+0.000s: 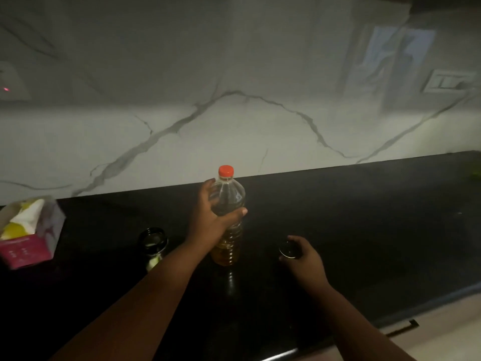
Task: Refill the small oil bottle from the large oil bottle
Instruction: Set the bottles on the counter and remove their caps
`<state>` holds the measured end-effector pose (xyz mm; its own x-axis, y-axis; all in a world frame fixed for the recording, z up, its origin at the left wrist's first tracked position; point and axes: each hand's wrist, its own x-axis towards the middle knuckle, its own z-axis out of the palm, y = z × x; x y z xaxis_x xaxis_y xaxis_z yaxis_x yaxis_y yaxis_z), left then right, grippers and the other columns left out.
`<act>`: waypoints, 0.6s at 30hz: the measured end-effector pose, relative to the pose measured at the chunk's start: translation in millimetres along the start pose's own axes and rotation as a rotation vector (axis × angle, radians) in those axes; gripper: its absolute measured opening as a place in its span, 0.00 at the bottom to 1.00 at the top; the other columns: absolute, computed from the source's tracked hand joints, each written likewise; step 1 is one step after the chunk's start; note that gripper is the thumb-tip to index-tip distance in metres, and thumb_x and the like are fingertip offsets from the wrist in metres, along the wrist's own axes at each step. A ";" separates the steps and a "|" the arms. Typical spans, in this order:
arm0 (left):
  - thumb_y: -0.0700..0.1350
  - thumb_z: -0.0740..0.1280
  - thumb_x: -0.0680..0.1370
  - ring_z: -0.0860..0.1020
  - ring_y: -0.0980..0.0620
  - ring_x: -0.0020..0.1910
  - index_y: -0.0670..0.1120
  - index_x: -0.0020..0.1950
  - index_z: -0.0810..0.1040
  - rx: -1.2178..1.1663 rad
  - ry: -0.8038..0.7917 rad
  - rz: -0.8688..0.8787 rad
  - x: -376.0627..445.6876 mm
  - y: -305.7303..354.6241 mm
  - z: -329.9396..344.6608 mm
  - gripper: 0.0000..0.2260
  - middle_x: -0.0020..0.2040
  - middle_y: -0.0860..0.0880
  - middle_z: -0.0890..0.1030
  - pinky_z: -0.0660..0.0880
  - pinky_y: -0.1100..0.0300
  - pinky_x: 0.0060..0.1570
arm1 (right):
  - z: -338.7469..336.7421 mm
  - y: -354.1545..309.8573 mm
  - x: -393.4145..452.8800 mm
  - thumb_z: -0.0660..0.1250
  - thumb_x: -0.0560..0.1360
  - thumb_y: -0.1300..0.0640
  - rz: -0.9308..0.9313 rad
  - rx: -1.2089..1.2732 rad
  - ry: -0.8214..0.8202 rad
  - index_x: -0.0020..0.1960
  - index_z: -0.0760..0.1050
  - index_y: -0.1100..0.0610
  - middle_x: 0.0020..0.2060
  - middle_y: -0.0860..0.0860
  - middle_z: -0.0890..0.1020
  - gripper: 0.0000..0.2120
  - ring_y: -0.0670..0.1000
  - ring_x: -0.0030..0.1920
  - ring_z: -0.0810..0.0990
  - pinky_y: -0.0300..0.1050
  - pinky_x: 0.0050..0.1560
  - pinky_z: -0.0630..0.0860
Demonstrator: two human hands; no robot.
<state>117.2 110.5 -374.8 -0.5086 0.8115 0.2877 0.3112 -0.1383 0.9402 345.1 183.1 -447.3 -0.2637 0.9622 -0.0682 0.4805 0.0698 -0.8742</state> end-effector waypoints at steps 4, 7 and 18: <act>0.57 0.82 0.60 0.74 0.52 0.65 0.69 0.67 0.62 0.000 0.029 -0.008 2.6 -1.3 10.6 0.42 0.67 0.56 0.73 0.74 0.47 0.62 | -3.7 9.9 24.0 0.75 0.70 0.52 -0.016 -0.307 -0.021 0.68 0.68 0.45 0.62 0.51 0.76 0.29 0.50 0.63 0.73 0.51 0.65 0.71; 0.59 0.81 0.58 0.77 0.54 0.63 0.71 0.64 0.65 -0.001 0.073 0.007 2.1 -4.0 15.0 0.39 0.66 0.57 0.75 0.77 0.52 0.60 | -4.4 14.1 38.7 0.74 0.69 0.48 -0.065 -0.351 -0.044 0.68 0.68 0.43 0.61 0.49 0.76 0.30 0.51 0.64 0.70 0.50 0.65 0.66; 0.55 0.79 0.63 0.78 0.64 0.58 0.76 0.62 0.63 0.020 0.174 0.046 0.7 -11.4 27.2 0.36 0.60 0.63 0.77 0.76 0.74 0.47 | -27.0 -10.6 52.2 0.81 0.57 0.43 -0.086 -0.264 -0.281 0.77 0.42 0.43 0.76 0.51 0.58 0.62 0.58 0.75 0.51 0.61 0.73 0.55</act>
<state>135.1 128.1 -390.2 -0.6240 0.6942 0.3588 0.3519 -0.1603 0.9222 348.8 239.7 -428.6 -0.5134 0.8430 -0.1605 0.6355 0.2478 -0.7312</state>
